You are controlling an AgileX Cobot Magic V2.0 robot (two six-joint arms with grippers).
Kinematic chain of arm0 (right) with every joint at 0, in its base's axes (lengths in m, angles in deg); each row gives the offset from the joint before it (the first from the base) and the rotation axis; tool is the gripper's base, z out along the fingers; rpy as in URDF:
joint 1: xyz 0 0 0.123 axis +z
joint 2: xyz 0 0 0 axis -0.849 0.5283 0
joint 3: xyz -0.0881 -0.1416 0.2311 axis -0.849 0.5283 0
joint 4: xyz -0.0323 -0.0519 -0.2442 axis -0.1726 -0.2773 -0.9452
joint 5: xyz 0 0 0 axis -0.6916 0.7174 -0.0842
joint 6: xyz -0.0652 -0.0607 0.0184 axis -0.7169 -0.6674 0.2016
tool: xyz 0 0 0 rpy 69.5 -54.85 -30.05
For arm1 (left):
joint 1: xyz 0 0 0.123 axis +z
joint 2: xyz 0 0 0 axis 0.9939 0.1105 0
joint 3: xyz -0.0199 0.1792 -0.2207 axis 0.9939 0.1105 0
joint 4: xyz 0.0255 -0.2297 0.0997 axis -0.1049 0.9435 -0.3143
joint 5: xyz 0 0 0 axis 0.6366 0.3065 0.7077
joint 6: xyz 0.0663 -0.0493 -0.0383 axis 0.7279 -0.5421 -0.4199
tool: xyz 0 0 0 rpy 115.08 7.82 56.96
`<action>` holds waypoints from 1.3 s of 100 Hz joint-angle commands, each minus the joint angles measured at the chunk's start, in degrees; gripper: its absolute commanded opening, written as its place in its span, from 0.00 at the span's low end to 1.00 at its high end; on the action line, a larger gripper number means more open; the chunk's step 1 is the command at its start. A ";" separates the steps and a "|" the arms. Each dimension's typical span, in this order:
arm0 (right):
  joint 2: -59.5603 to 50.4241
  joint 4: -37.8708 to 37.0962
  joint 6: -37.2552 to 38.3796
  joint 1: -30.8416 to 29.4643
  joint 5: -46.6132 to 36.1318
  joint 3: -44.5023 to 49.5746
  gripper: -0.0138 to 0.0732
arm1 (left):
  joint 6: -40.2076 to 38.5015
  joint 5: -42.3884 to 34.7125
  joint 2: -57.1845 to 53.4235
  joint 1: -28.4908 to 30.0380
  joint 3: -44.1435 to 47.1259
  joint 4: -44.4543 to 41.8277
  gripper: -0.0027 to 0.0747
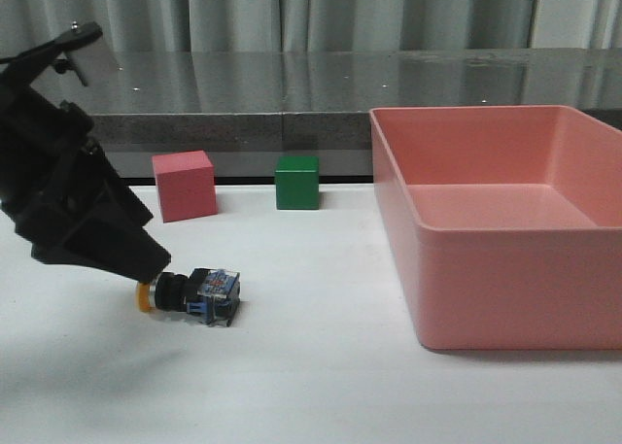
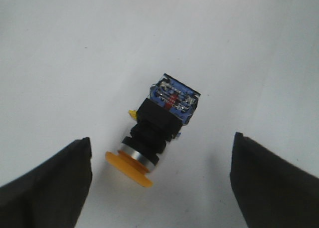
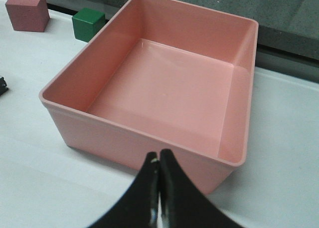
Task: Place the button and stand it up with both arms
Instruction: 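Reach the left gripper down and grasp the button by its yellow cap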
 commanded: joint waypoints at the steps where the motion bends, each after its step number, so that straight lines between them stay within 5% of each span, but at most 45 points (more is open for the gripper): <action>1: 0.51 0.85 -0.05 -0.37 -4.42 -1.59 0.07 | 3.50 0.93 -0.77 -0.33 -1.54 5.84 0.74; 29: 0.51 0.91 -0.05 -0.37 -4.40 -1.59 0.07 | 3.92 -0.08 -0.10 -0.33 -1.54 9.80 0.74; 52: 0.51 1.16 -0.05 -0.37 -4.18 -1.59 0.07 | 25.46 6.20 2.41 0.37 -1.54 12.61 0.74; 87: 0.51 1.89 -0.05 -0.37 -3.99 -1.59 0.07 | 36.09 18.06 8.12 8.20 -1.54 17.90 0.74; 130: 0.51 1.89 -0.05 -0.37 -3.99 -1.59 0.07 | 38.73 16.20 12.03 8.21 -1.54 24.88 0.74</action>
